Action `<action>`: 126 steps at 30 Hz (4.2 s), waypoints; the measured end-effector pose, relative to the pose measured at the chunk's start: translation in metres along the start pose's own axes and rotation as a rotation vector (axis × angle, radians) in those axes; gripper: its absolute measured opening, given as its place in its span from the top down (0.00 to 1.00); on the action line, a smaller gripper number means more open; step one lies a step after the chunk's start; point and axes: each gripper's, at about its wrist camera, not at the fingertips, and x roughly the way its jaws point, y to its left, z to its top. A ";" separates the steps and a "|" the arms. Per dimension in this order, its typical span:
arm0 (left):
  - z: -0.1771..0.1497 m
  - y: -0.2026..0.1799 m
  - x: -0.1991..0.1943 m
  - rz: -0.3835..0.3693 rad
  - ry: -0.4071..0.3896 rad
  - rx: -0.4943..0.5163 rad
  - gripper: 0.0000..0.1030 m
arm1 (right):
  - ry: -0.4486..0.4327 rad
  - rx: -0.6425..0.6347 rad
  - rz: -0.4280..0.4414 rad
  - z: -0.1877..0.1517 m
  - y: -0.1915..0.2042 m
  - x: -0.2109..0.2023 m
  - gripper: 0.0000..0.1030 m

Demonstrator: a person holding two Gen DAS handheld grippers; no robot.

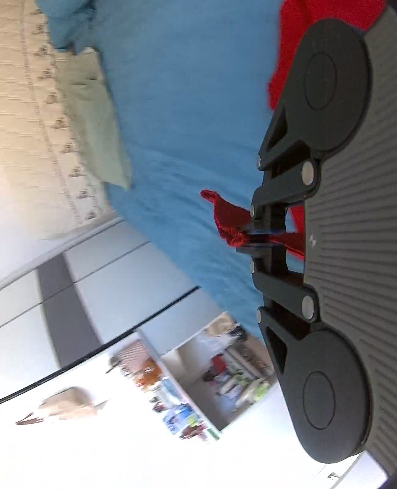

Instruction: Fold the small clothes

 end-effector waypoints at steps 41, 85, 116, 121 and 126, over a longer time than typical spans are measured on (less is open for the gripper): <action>0.019 0.015 0.047 0.114 0.045 0.020 0.06 | 0.162 -0.101 -0.516 -0.118 -0.153 -0.017 0.00; -0.005 0.096 0.052 0.039 0.115 0.004 0.90 | 0.516 -0.393 0.102 -0.156 0.029 0.238 0.42; 0.031 0.073 0.046 -0.032 0.018 0.023 0.31 | 0.212 -0.264 -0.233 -0.137 -0.081 0.050 0.36; 0.030 0.071 -0.034 -0.005 -0.060 -0.020 0.00 | 0.112 -0.254 -0.244 -0.109 -0.057 -0.018 0.20; 0.011 0.061 -0.116 0.032 -0.033 -0.062 0.00 | 0.052 -0.277 -0.269 -0.086 -0.026 -0.122 0.00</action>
